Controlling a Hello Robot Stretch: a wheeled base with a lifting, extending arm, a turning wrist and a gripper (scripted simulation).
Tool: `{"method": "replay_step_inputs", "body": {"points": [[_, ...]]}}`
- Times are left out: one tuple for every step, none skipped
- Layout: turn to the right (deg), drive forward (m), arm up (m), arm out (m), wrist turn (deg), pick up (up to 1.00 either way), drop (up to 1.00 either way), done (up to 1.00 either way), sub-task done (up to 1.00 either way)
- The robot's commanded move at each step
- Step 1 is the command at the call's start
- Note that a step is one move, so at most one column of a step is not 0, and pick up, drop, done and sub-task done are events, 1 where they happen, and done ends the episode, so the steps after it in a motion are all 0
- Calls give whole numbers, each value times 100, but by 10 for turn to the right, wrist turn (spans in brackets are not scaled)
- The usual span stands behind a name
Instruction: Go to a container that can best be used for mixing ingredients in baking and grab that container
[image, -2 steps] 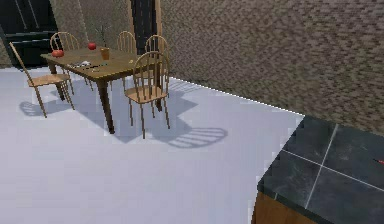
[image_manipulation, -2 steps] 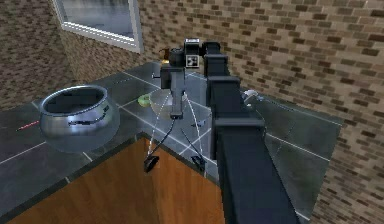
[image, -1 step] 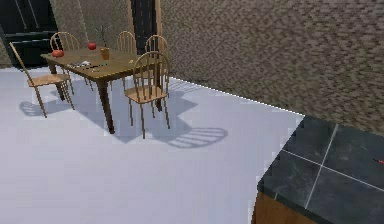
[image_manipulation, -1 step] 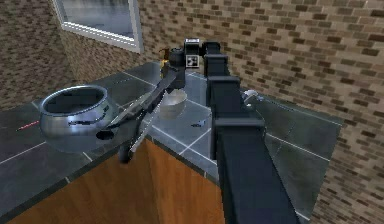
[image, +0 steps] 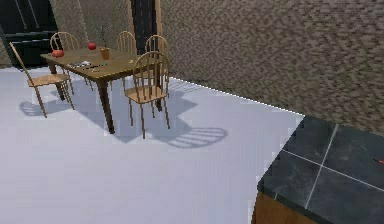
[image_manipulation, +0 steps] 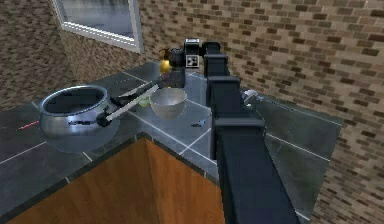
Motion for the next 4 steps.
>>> {"method": "replay_step_inputs", "body": {"points": [[0,0,0,0,450,0,0,0,0],[0,0,0,0,180,0,0,0,0],[0,0,-12,0,0,0,0,0,0],[0,0,0,0,0,100,0,0,0]]}}
